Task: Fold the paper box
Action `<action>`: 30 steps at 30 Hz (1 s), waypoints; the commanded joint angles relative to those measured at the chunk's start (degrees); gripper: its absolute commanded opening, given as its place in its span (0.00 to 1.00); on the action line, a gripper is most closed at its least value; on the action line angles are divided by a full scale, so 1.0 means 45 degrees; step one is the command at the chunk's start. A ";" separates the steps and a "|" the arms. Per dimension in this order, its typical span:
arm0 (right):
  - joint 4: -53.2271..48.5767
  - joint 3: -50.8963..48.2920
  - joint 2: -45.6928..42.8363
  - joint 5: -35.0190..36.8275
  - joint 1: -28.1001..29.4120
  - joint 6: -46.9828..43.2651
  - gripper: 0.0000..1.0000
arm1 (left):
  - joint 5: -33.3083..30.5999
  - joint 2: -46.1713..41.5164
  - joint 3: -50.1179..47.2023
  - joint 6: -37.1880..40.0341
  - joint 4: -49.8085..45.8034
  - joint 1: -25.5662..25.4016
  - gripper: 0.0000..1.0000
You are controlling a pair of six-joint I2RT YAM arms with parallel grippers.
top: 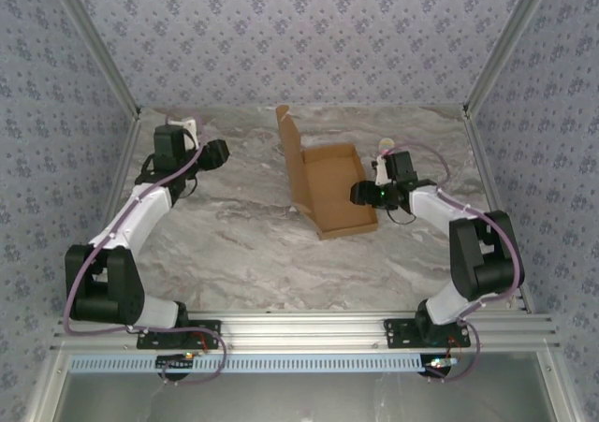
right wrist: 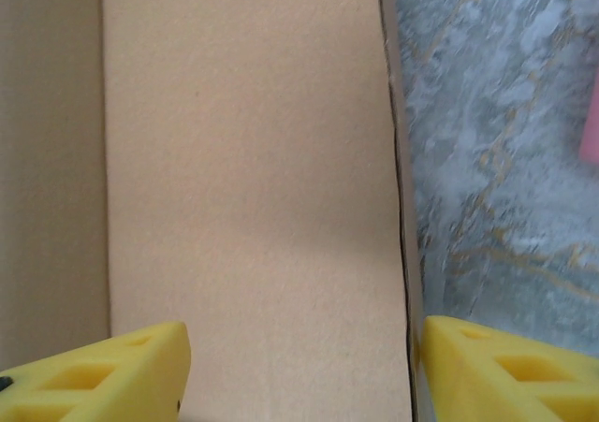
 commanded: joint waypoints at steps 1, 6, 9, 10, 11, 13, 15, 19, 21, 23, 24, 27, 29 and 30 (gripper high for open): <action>0.0848 -0.0702 -0.0666 -0.0468 0.0590 0.0696 0.68 | 0.0488 0.0014 -0.0703 -0.1081 0.1669 -0.0005 0.65; 0.2038 -0.1172 -0.0762 -0.0299 0.1949 0.1494 0.69 | 0.0213 -0.0079 -0.1737 -0.1939 0.2787 0.0007 0.65; 0.2708 -0.1074 -0.0360 -0.0175 0.2960 0.1871 0.68 | -0.0191 -0.0217 -0.1889 -0.1899 0.2708 0.0014 0.65; 0.2877 -0.0938 -0.0182 -0.0207 0.3300 0.1955 0.69 | -0.0448 -0.0348 -0.1935 -0.1831 0.2627 0.0009 0.66; 0.2986 -0.0793 -0.0031 -0.0244 0.3567 0.1995 0.68 | -0.0692 -0.0484 -0.1966 -0.1782 0.2586 0.0022 0.65; 0.3096 -0.0373 0.0279 -0.0366 0.4152 0.1917 0.68 | -0.1293 -0.0884 -0.2065 -0.1627 0.2443 0.0101 0.66; 0.2829 0.0122 0.0427 -0.0301 0.4657 0.1557 0.68 | -0.1932 -0.1325 -0.2187 -0.1460 0.2279 0.0221 0.66; 0.1410 0.0932 0.0305 0.0754 0.4987 0.0375 0.69 | -0.3084 -0.2192 -0.2611 -0.1392 0.2220 0.0686 0.69; 0.1015 0.1047 0.0142 0.1087 0.4767 0.0045 0.69 | -0.3349 -0.2535 -0.2910 -0.1480 0.2321 0.0865 0.70; 0.0570 0.1202 -0.0025 0.1497 0.4427 -0.0210 0.69 | -0.3538 -0.2762 -0.3084 -0.1488 0.2313 0.0886 0.71; 0.0296 0.1308 -0.0127 0.1801 0.4219 -0.0342 0.70 | -0.3623 -0.2834 -0.3115 -0.1466 0.2264 0.0900 0.71; -0.0373 0.1533 -0.0457 0.2729 0.3367 -0.0703 0.71 | -0.3786 -0.3029 -0.3087 -0.1301 0.1997 0.0911 0.71; -0.0853 0.1727 -0.0584 0.3365 0.2618 -0.0875 0.71 | -0.3676 -0.3203 -0.2888 -0.1195 0.1633 0.0903 0.71; -0.1073 0.1872 -0.0566 0.3644 0.2192 -0.0974 0.72 | -0.3549 -0.3336 -0.2798 -0.1171 0.1485 0.0885 0.71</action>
